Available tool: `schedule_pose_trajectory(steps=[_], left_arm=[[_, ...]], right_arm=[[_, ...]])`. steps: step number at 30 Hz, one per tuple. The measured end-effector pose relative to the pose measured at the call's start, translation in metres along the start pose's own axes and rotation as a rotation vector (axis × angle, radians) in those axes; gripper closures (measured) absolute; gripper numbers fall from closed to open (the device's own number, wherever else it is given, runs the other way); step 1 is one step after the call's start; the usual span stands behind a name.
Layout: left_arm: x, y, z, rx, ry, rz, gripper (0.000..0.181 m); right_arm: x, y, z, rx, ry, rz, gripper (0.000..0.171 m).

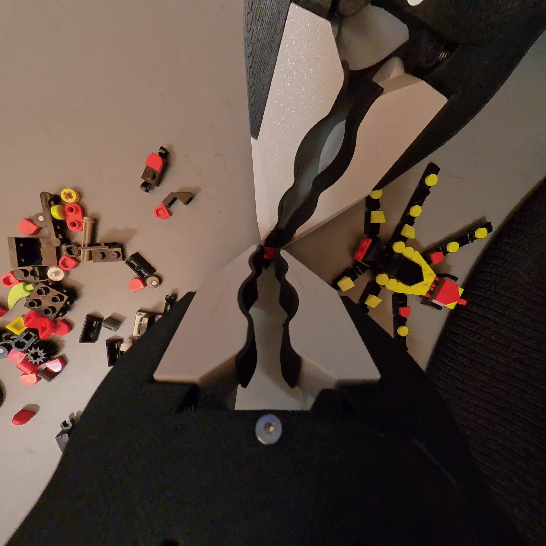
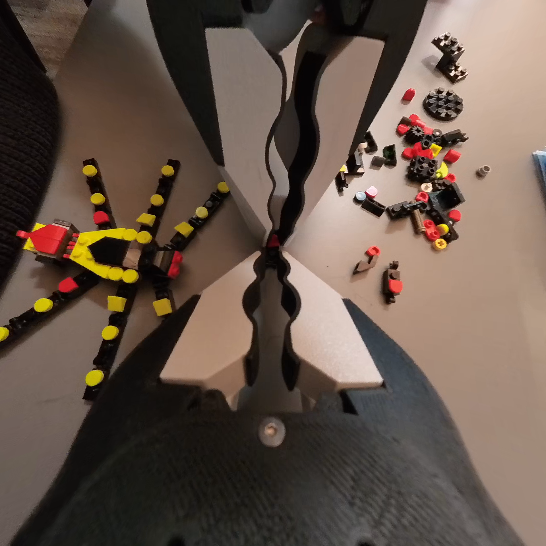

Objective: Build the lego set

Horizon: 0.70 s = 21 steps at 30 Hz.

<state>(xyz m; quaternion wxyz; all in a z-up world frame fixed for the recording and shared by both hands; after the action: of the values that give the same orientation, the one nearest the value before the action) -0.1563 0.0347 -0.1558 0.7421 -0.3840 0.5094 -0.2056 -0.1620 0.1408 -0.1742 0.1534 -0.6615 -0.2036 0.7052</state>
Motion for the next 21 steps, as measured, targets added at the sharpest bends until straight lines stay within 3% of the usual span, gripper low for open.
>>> schedule_pose_trajectory(steps=[6,9,14,18,21], left_arm=[[0.0,0.001,0.002,-0.018,0.014,0.03,0.175],[-0.002,-0.002,0.003,-0.03,0.028,0.041,0.159],[-0.005,-0.015,0.002,-0.035,-0.029,0.129,0.148],[0.007,-0.022,-0.008,-0.071,-0.195,0.249,0.144],[0.012,-0.036,-0.005,0.093,-0.4,0.447,0.145]], right_arm=[[0.0,0.0,-0.001,0.006,-0.004,0.002,0.165],[0.0,0.0,0.0,0.007,0.004,0.003,0.165],[-0.002,-0.003,0.001,0.029,0.003,0.029,0.165],[-0.013,-0.02,-0.001,0.096,-0.007,0.158,0.165],[-0.025,-0.036,-0.007,0.167,-0.066,0.2,0.166]])
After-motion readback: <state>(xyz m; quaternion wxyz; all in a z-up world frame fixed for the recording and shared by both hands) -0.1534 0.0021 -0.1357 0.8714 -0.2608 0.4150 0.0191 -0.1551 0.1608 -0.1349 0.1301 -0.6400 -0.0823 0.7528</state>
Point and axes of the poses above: each gripper's, where its closed fingertips meet, y out along the fingers, x out of its underside, z = x × y across the jaws, the point moved 9 cm from there along -y, back along the fingers, and after that the axes turned 12 degrees about z, right-handed, at the moved point
